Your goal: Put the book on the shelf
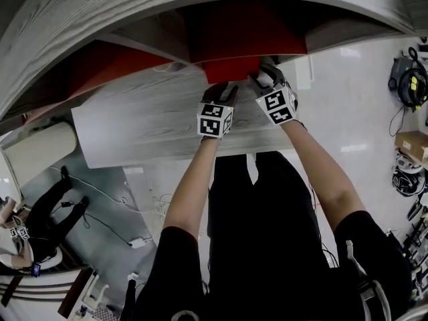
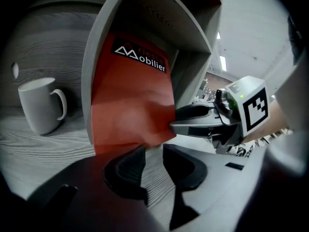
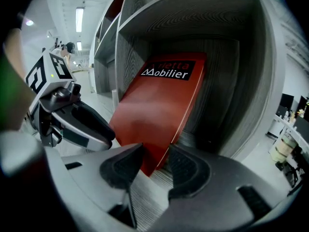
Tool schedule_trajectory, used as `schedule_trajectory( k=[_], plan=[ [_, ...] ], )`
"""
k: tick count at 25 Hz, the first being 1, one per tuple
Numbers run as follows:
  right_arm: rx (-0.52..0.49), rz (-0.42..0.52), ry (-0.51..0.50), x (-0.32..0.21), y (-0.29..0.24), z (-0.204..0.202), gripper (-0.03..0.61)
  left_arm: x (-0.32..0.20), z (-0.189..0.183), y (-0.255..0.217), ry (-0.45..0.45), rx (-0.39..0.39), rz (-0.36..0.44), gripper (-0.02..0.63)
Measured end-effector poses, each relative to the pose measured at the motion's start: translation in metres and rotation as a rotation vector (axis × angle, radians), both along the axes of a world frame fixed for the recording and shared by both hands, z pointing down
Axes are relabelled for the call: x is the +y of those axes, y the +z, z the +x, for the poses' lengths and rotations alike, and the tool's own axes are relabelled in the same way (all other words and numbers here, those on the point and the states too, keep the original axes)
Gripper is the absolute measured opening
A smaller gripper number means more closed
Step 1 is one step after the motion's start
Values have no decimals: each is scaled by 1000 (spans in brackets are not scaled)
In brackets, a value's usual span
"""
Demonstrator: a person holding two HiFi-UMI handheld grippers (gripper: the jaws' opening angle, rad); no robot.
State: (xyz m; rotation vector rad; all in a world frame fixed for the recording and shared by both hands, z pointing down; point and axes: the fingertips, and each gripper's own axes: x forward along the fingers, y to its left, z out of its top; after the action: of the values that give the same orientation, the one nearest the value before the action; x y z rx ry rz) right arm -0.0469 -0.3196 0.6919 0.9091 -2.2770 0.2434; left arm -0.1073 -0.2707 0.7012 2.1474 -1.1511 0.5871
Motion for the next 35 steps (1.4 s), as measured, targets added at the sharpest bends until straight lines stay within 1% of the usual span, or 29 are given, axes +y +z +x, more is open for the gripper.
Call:
schedule_trajectory(
  k=[1,5,8,10,21,26,28,29,35],
  plan=[
    [-3,-3,2,0,1,1,162,-2,1,1,-7,0,-3,97],
    [-25,-5,1,-2,-2,-1,153,-6,-1,11,-29,-36,-34,66],
    [-42,-15,6,-1,-3,0,144,-8,-4,15,-44,-98,-41,29],
    [-51,-25,12,-2,-2,2,141,-9,-3,16,-49,-117,-43,26],
    [-74,-79,26,-6,10,7,141,-22,2,17,-50,-132,-46,26],
    [-73,-84,38,-13,13,9,141,-27,2,20,-38,-146,-45,26],
    [-62,-84,44,-15,15,13,115,-29,5,21,-33,-150,-53,26],
    [-60,-87,48,-15,15,15,114,-30,6,22,-32,-151,-57,26],
    [-76,-90,41,-21,15,12,110,-34,11,26,-44,-140,-79,27]
  ],
)
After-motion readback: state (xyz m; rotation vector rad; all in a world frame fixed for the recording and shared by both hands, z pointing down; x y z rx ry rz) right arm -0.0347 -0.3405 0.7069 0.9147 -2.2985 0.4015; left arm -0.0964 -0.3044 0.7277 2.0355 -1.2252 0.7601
